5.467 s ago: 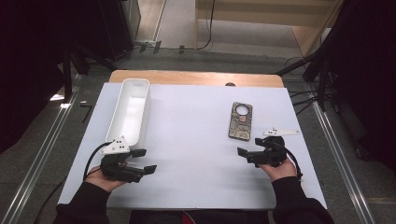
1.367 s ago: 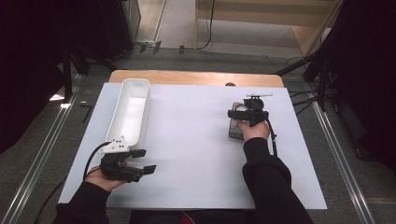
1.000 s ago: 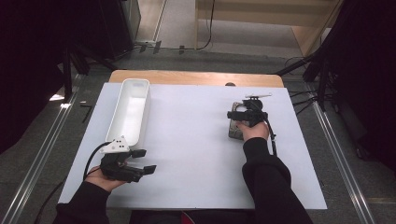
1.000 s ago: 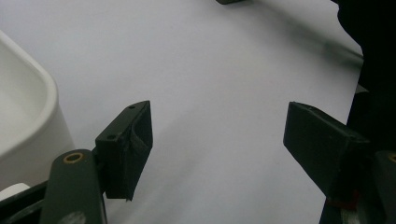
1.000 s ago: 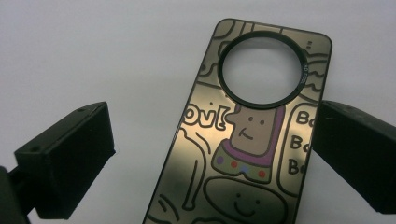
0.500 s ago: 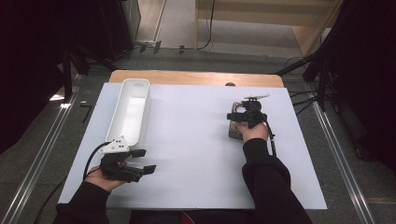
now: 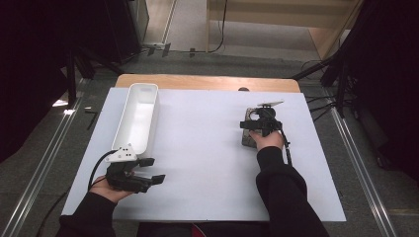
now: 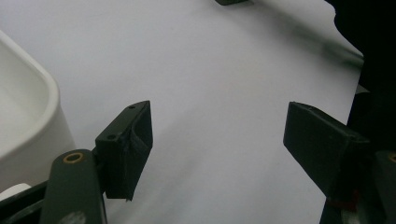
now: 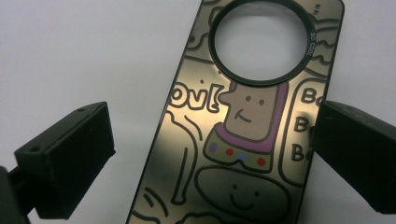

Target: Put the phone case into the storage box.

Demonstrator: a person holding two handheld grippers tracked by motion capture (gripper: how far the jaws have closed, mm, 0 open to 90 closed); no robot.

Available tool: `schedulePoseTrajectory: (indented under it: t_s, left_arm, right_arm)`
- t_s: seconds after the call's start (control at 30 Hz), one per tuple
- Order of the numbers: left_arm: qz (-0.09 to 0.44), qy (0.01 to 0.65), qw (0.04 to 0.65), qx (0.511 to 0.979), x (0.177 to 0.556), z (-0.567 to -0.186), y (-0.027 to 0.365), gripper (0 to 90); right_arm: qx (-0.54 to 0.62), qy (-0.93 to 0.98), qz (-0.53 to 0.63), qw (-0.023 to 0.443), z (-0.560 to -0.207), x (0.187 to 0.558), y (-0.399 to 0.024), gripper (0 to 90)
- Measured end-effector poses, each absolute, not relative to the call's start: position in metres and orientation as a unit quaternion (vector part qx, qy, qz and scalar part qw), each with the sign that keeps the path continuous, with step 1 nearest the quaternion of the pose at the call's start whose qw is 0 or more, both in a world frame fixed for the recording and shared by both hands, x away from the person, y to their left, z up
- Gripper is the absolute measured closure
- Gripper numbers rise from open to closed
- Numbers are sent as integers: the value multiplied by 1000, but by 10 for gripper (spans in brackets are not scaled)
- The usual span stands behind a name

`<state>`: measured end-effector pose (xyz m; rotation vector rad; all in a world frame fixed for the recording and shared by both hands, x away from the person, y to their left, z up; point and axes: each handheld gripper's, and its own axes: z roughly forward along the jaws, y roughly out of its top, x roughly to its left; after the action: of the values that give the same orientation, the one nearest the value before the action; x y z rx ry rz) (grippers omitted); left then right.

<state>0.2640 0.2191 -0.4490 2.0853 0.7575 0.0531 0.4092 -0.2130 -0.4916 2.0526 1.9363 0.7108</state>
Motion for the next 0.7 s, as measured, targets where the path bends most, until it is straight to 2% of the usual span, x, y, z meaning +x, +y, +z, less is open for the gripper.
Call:
schedulePoseTrajectory:
  t_s: [0.27,0.7]
  left_arm:
    - [21,306,445,841,264,-449,219,239]
    - [20,305,445,842,264,-449,219,239]
  right_arm:
    - [703,661,231,129,-491,409,-213,0]
    - [713,660,209,112,-499,412,-212,0]
